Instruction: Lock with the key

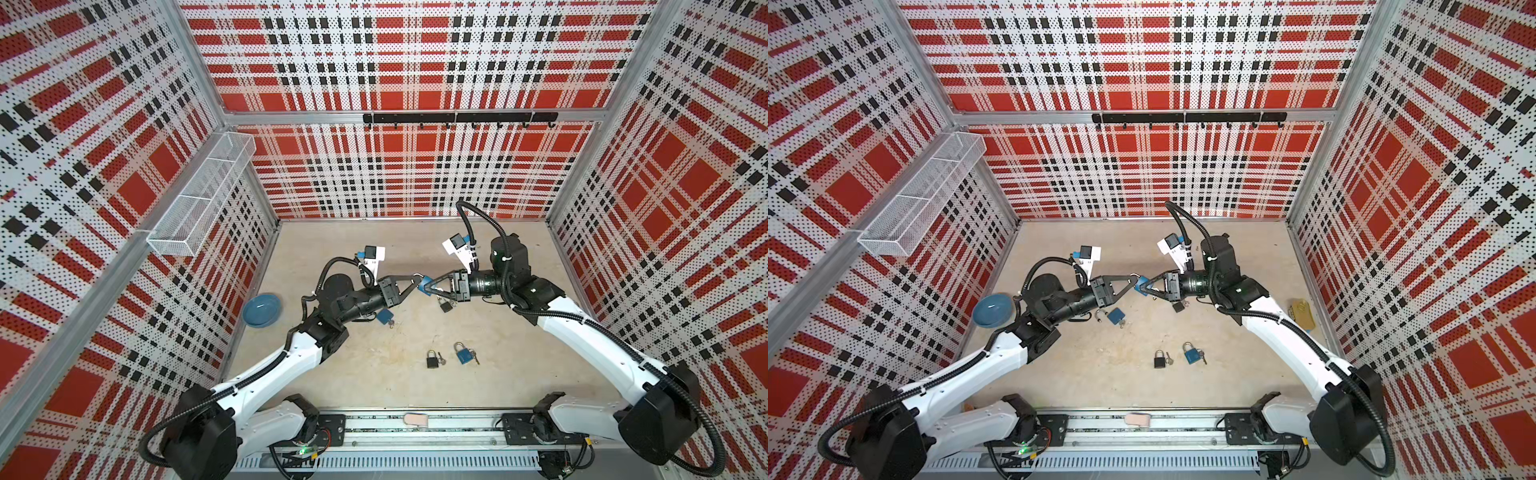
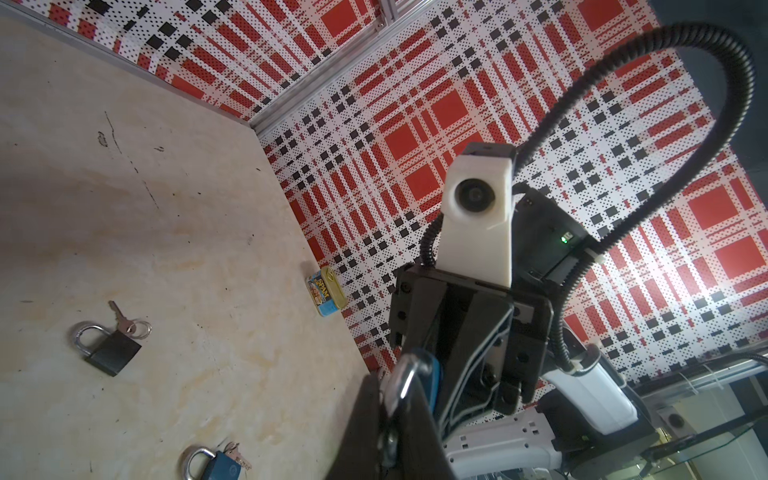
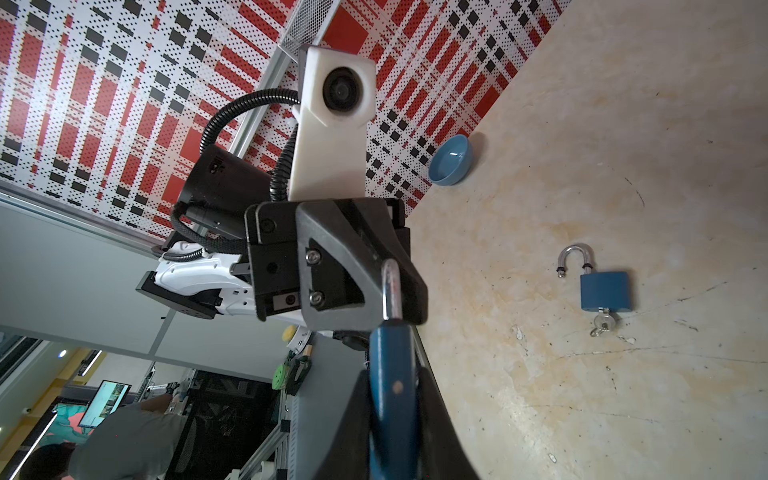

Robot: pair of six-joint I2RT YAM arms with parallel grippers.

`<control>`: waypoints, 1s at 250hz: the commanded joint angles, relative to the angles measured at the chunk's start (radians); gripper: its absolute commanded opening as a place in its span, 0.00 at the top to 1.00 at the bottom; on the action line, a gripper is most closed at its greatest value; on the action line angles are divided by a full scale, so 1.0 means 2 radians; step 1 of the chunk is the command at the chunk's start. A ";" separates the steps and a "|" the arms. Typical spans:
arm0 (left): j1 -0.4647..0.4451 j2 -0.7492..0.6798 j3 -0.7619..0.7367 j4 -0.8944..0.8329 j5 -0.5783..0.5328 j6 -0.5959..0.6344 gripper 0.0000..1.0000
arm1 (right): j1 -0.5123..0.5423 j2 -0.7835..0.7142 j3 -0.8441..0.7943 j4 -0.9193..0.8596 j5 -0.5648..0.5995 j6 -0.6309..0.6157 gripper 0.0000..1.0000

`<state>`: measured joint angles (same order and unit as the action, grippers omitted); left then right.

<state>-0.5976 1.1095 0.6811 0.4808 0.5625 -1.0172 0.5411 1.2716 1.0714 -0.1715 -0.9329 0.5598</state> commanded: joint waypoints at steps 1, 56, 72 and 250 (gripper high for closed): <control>0.015 -0.007 0.004 -0.024 0.076 -0.005 1.00 | 0.020 -0.008 0.017 0.070 0.002 -0.019 0.86; 0.081 -0.025 0.036 -0.053 0.119 0.000 1.00 | 0.012 -0.036 -0.012 0.065 0.004 -0.015 0.58; 0.092 -0.028 0.042 -0.058 0.127 0.000 1.00 | 0.006 -0.043 -0.023 0.075 0.000 -0.007 0.57; 0.094 -0.029 0.051 -0.059 0.112 -0.012 1.00 | 0.000 -0.010 -0.041 0.128 -0.024 0.035 0.72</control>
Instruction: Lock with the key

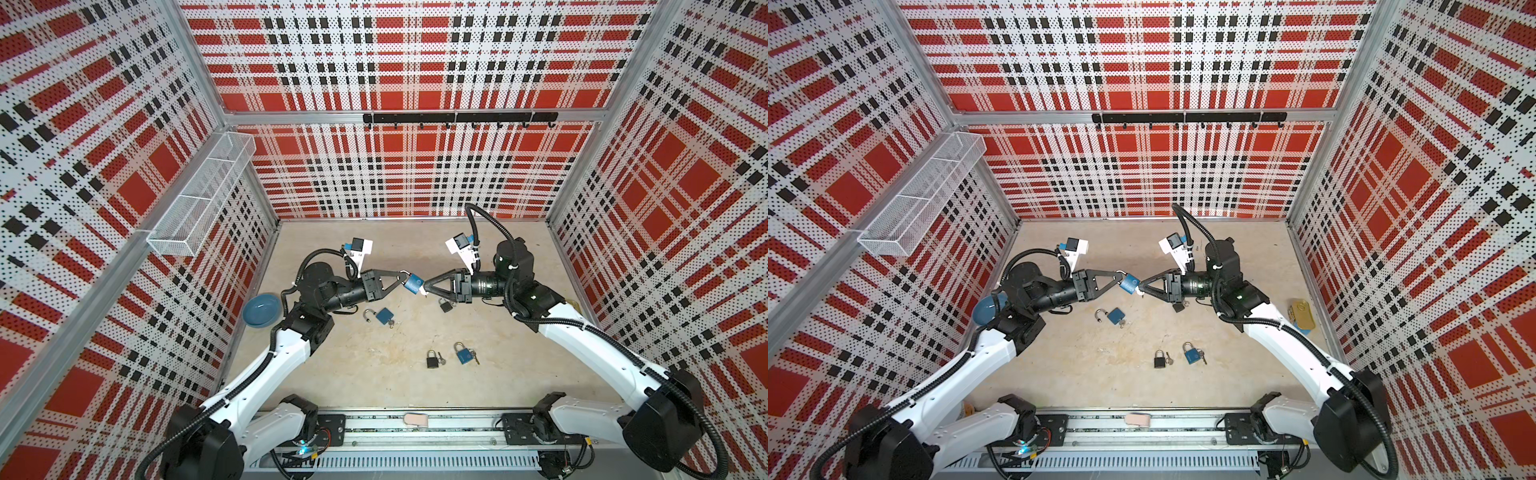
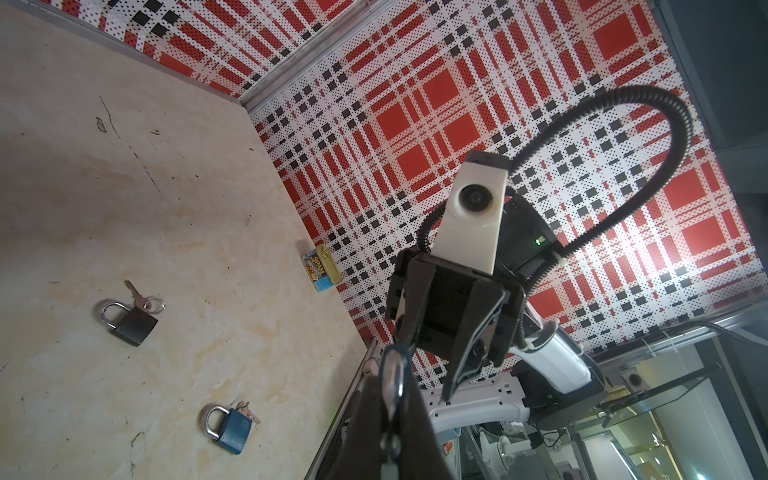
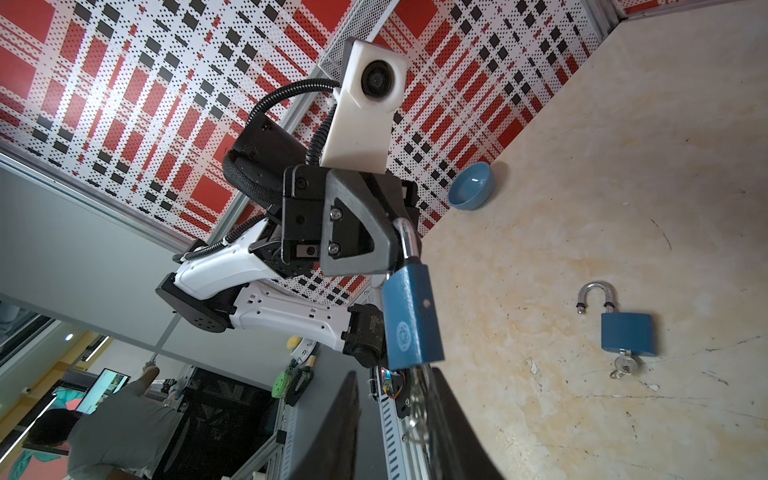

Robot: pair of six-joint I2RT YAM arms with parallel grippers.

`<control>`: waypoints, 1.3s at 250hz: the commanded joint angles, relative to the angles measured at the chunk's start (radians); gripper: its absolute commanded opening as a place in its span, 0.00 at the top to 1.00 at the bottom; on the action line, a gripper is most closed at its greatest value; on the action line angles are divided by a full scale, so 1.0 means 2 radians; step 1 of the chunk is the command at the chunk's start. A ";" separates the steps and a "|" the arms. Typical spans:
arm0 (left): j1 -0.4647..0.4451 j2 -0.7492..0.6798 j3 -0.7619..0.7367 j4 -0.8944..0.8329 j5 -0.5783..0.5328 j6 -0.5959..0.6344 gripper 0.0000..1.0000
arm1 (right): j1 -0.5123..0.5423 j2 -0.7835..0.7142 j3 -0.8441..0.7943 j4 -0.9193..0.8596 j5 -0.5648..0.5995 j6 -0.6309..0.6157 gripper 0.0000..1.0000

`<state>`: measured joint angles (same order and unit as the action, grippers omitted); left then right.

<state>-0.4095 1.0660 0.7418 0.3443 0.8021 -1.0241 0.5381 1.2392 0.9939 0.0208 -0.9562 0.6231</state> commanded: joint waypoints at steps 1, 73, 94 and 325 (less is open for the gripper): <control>0.001 -0.007 0.021 0.009 -0.008 -0.009 1.00 | 0.001 0.005 -0.002 0.032 -0.012 0.003 0.72; 0.000 -0.003 0.028 0.015 -0.014 -0.012 1.00 | 0.005 0.012 0.000 0.024 -0.014 -0.001 0.73; 0.000 -0.002 0.028 0.019 -0.015 -0.016 1.00 | 0.005 0.013 0.001 0.023 -0.014 -0.002 0.72; 0.057 0.031 0.023 0.046 0.017 -0.023 1.00 | 0.004 -0.045 -0.052 -0.063 0.047 -0.028 1.00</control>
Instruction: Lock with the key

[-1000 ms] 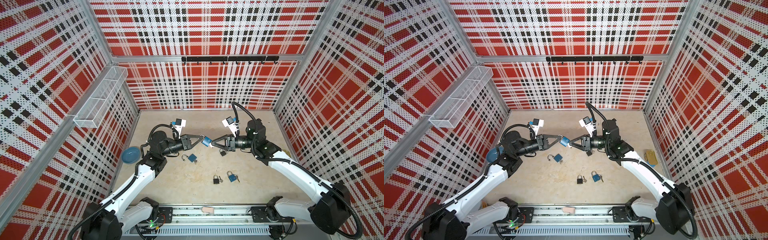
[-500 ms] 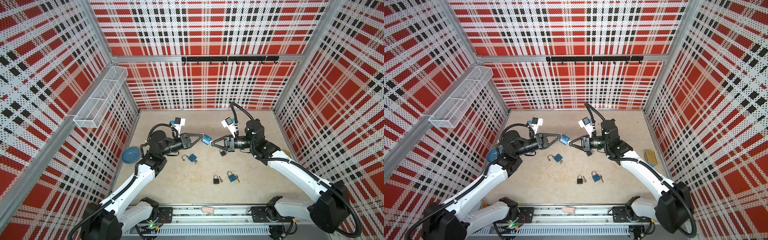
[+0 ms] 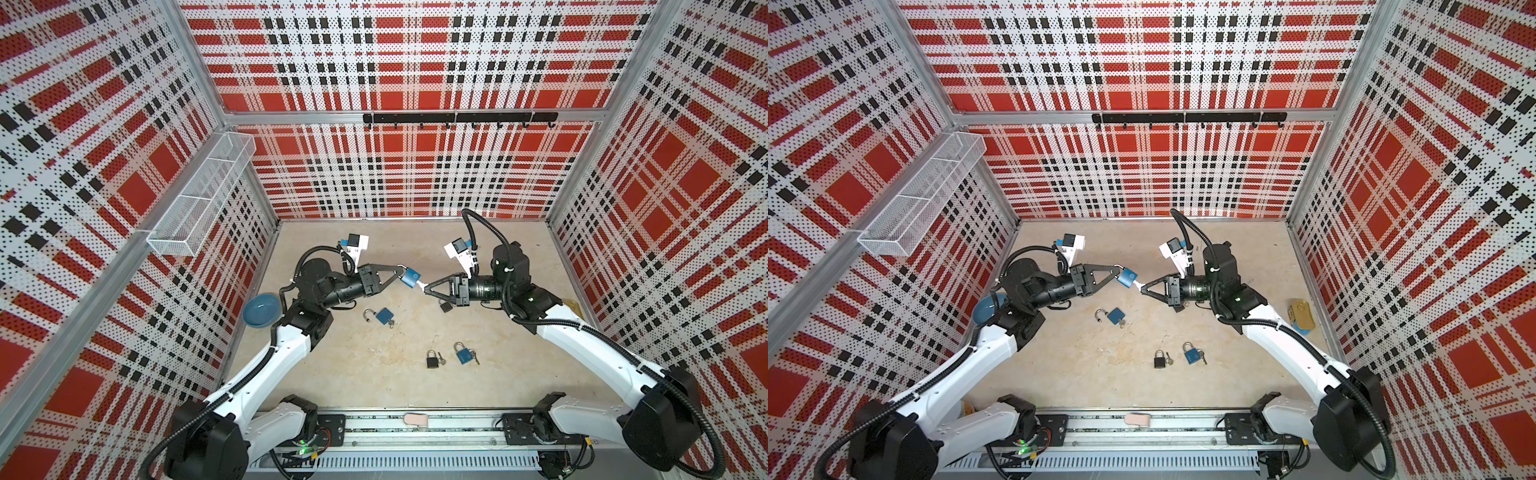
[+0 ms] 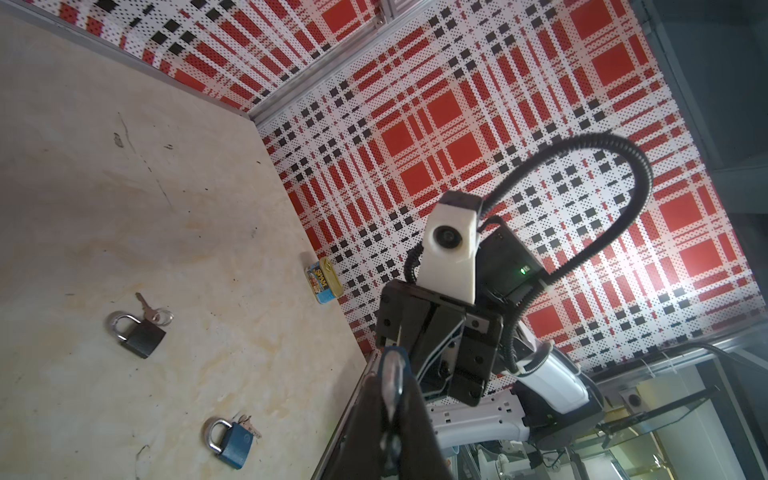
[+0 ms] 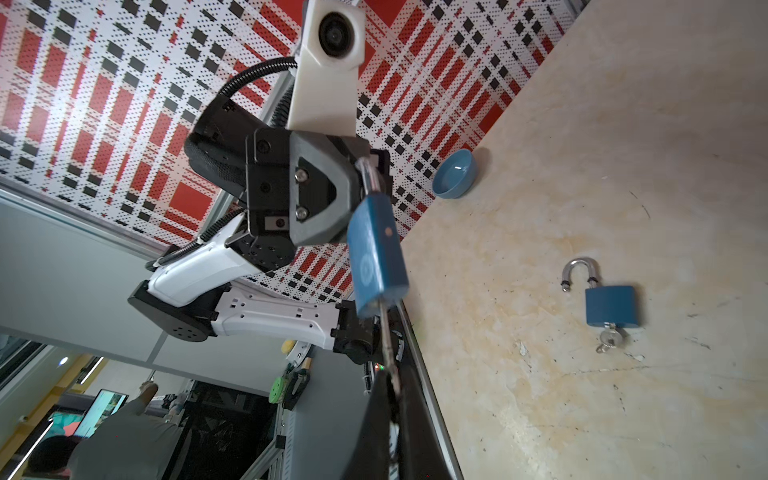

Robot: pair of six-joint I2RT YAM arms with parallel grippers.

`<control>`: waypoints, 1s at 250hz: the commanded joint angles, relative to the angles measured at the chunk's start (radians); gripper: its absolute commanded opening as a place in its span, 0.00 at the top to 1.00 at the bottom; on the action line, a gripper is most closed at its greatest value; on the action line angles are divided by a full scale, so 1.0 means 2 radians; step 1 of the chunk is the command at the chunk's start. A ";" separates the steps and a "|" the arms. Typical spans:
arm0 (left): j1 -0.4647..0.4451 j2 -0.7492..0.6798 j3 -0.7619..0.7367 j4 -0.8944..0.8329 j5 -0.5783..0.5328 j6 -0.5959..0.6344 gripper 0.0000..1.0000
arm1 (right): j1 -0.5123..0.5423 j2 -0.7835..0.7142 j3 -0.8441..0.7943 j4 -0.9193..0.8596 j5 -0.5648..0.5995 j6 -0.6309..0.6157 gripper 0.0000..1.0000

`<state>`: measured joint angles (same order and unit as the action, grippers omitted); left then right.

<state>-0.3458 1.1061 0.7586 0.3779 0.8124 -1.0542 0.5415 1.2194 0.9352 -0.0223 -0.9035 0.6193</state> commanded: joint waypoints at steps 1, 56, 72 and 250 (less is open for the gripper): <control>0.028 0.012 0.015 0.029 0.012 -0.007 1.00 | 0.002 -0.036 -0.024 -0.043 0.021 -0.027 1.00; 0.029 0.048 0.010 0.024 0.029 0.010 1.00 | -0.012 -0.080 -0.038 -0.130 0.088 -0.063 1.00; 0.025 0.067 0.004 0.020 0.027 0.019 1.00 | -0.019 -0.084 -0.030 -0.145 0.097 -0.070 1.00; -0.094 0.334 0.116 -0.229 -0.018 0.245 1.00 | -0.081 -0.064 -0.030 -0.158 0.076 -0.083 1.00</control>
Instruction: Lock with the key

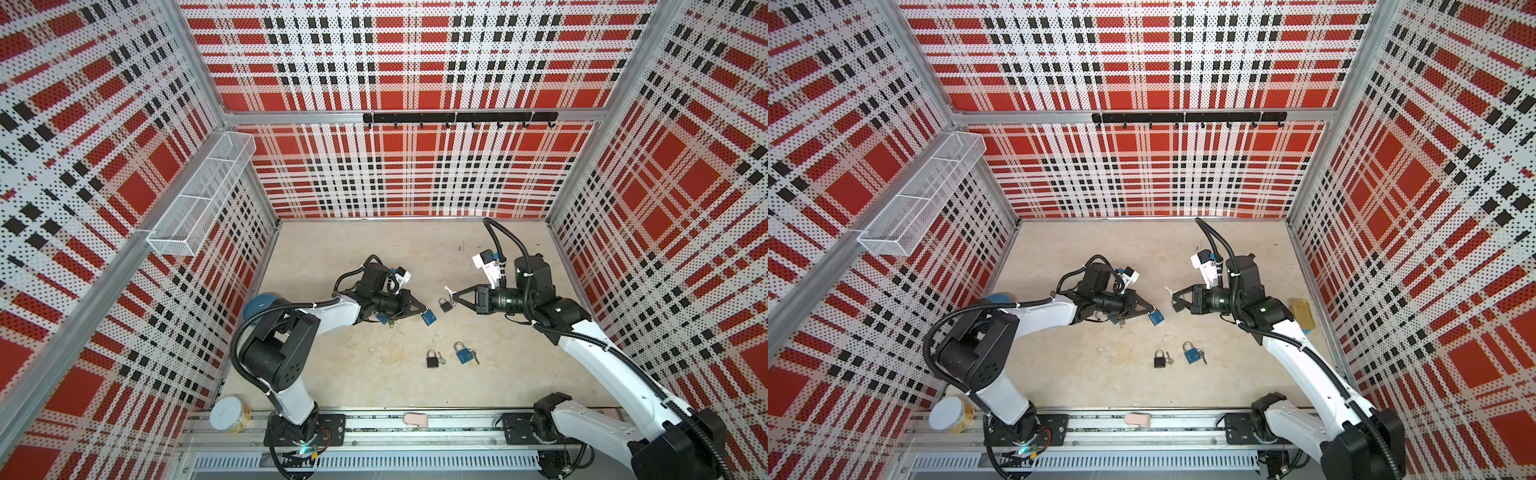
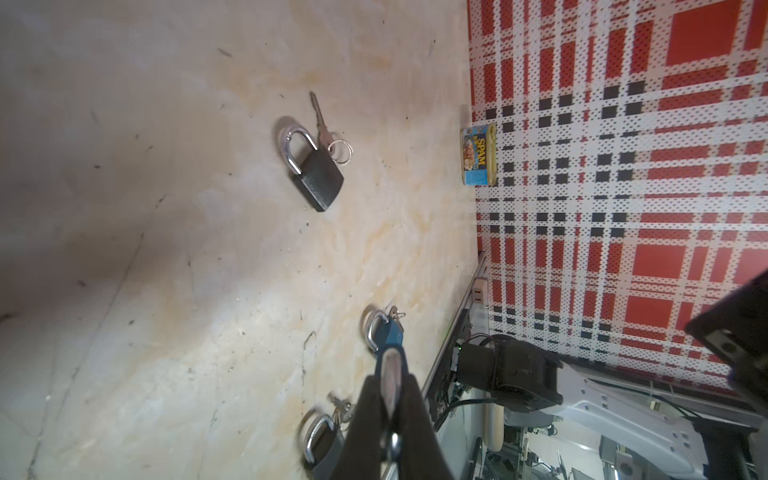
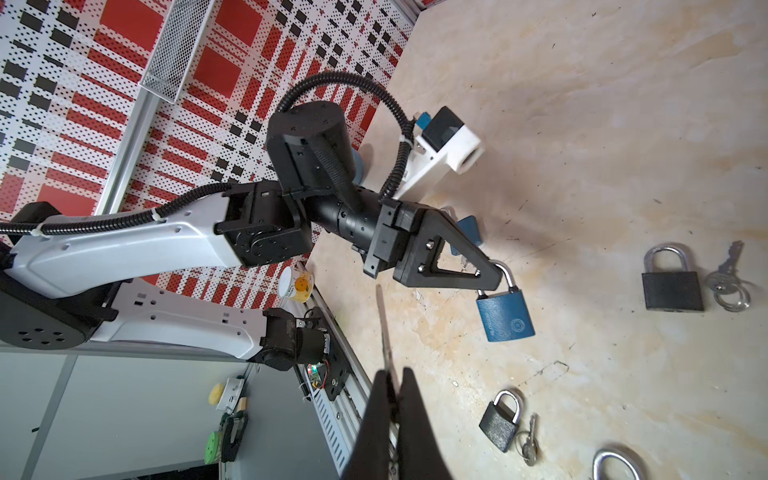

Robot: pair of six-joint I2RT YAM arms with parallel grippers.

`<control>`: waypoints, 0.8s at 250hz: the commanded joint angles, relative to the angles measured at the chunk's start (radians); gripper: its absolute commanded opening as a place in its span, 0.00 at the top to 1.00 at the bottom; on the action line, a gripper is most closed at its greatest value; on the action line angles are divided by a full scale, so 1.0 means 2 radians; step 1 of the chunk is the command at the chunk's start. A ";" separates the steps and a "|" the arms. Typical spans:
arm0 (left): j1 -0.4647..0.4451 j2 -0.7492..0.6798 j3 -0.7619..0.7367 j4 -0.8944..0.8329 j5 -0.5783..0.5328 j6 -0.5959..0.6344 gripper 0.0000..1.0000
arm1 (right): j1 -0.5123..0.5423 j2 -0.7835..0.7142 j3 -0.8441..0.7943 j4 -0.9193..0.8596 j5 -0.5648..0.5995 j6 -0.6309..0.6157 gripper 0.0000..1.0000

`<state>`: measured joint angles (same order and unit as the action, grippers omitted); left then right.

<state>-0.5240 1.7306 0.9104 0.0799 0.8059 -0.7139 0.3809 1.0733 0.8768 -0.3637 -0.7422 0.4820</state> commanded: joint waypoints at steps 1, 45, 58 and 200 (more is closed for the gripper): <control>-0.005 0.023 0.041 -0.082 -0.016 0.077 1.00 | 0.000 0.009 -0.001 0.013 -0.005 -0.014 1.00; 0.000 0.059 0.081 -0.151 -0.048 0.132 1.00 | 0.000 0.022 -0.012 0.015 0.008 -0.014 1.00; 0.002 0.068 0.090 -0.161 -0.051 0.137 1.00 | 0.000 0.026 -0.014 0.015 0.011 -0.015 1.00; 0.003 0.102 0.124 -0.207 -0.121 0.158 0.95 | 0.070 0.104 -0.025 0.027 0.148 -0.021 1.00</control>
<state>-0.5224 1.9179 1.1378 -0.2916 0.6399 -0.4316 0.5171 1.2591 0.8417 -0.3637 -0.5346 0.4438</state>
